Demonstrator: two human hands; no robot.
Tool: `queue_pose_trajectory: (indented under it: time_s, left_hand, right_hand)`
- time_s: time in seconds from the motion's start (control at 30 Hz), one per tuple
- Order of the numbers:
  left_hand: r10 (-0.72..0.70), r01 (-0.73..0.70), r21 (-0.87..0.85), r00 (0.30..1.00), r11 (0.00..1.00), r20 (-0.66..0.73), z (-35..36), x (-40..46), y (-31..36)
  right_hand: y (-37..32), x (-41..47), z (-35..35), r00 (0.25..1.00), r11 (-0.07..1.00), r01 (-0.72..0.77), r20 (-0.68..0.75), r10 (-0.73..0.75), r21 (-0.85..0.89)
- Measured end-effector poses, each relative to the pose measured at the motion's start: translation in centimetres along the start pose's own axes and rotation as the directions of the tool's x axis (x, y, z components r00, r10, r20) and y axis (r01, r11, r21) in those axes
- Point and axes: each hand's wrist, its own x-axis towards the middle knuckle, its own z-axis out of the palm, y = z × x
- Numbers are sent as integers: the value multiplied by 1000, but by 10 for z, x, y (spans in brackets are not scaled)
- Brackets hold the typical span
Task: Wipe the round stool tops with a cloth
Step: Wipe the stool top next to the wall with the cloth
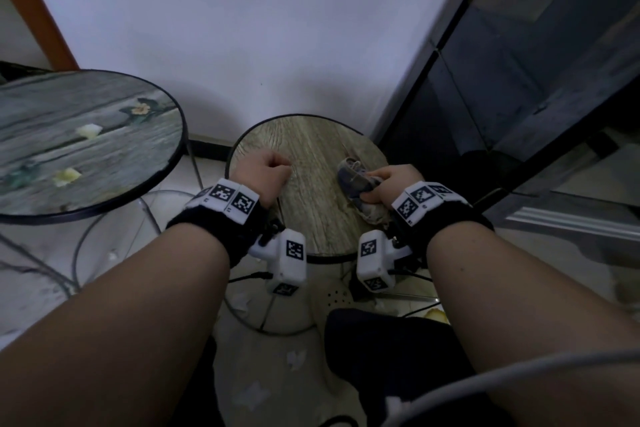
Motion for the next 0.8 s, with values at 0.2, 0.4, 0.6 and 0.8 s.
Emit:
queue_pose_trajectory:
  time_s: [0.2, 0.4, 0.6, 0.8]
  left_hand:
    - [34, -37, 85, 999, 996, 29, 3, -2, 1]
    - [18, -19, 47, 1000, 999, 8, 3, -3, 3]
    - [24, -23, 53, 1000, 998, -19, 4, 1, 4]
    - [23, -22, 63, 1000, 998, -16, 4, 5, 1]
  right_hand:
    - [7, -10, 2, 1000, 1000, -2, 7, 2, 2]
    - [14, -25, 3, 1000, 1000, 5, 4, -5, -14]
    - [20, -34, 3, 999, 999, -31, 20, 31, 12]
    - [22, -37, 1, 999, 1000, -23, 31, 23, 10]
